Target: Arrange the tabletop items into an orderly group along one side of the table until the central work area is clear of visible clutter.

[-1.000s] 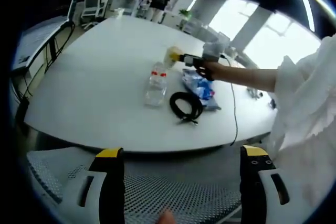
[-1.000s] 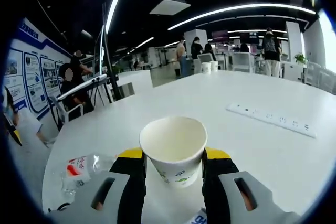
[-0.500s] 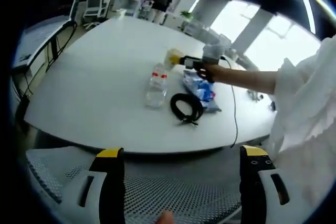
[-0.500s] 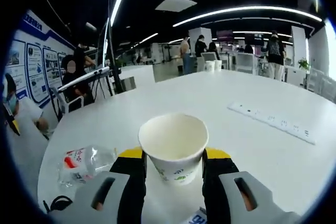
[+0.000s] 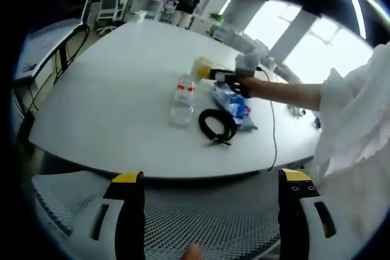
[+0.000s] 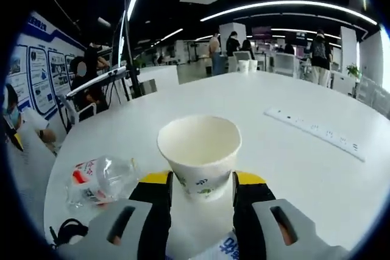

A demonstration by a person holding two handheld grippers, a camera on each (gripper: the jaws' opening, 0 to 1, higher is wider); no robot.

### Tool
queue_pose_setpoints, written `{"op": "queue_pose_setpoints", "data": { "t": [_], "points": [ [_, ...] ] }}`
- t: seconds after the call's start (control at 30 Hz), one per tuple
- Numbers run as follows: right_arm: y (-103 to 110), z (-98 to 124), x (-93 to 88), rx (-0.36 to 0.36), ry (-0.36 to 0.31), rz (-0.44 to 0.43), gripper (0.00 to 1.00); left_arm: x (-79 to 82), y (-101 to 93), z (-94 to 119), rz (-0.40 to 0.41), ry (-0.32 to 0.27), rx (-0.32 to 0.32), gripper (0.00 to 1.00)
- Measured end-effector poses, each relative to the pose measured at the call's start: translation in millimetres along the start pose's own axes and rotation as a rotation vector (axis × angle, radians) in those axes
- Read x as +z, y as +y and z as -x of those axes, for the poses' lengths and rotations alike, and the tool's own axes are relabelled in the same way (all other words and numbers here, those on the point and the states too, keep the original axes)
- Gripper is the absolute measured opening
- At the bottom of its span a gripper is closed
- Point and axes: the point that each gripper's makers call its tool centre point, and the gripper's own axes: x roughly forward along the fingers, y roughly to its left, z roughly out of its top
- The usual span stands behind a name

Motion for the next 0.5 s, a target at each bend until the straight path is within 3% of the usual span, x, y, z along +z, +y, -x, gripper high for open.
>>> {"op": "queue_pose_setpoints", "data": {
  "t": [0.5],
  "points": [
    [7.3,18.9,6.5,-0.003,0.008,-0.003,0.51,0.8,-3.1,-1.6,-0.011,-0.013,-0.016,0.88]
  ]
}}
